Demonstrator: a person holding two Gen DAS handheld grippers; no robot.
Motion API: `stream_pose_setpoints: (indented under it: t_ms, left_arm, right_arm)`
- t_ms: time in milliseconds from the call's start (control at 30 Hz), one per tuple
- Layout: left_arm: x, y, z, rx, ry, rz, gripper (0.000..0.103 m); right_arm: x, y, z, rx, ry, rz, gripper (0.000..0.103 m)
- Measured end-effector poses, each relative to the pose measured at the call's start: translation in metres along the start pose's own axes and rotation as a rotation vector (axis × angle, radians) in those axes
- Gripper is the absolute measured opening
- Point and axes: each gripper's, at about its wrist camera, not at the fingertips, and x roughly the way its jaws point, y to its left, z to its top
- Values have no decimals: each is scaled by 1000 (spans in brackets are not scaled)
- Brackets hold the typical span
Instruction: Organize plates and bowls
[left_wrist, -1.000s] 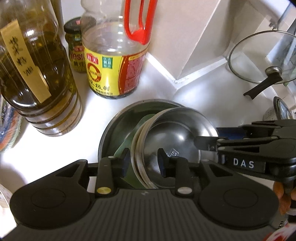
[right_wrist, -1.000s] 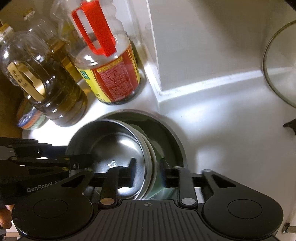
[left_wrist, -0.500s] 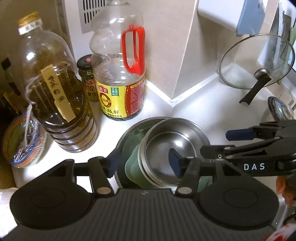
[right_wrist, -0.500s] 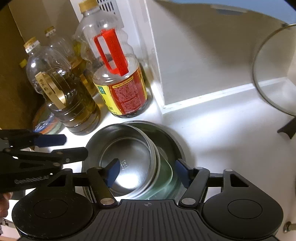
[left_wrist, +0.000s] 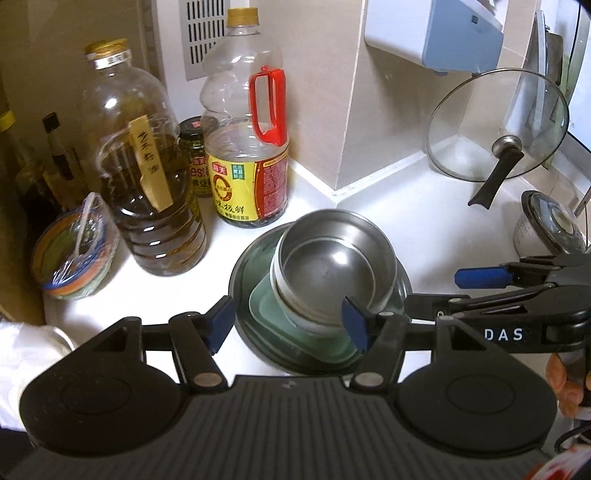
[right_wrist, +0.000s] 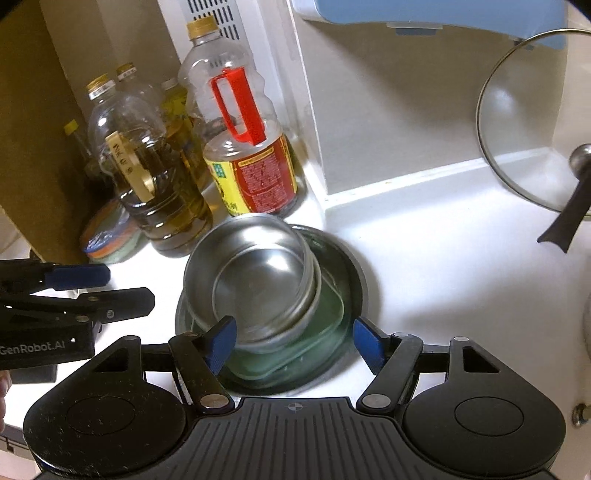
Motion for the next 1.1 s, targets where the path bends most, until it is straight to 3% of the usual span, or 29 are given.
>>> stream_pose_setpoints:
  t_ms: [300, 533, 633, 800, 1100]
  left_arm:
    - [-28, -18, -48, -6, -51, 68, 74]
    - [-49, -23, -74, 0, -95, 95, 82]
    - [-58, -26, -84, 8, -124, 104, 93]
    - [-70, -24, -102, 21, -150, 96, 94]
    - [-95, -6, -138, 44, -89, 57, 93]
  right_arm:
    - [-23, 9, -48, -47, -52, -27, 70]
    - [-36, 7, -83, -3, -73, -73, 70]
    - [-44, 8, -95, 9, -93, -113, 70]
    - [-59, 14, -120, 33, -113, -186, 70]
    - [-90, 38, -163, 88, -106, -227, 70]
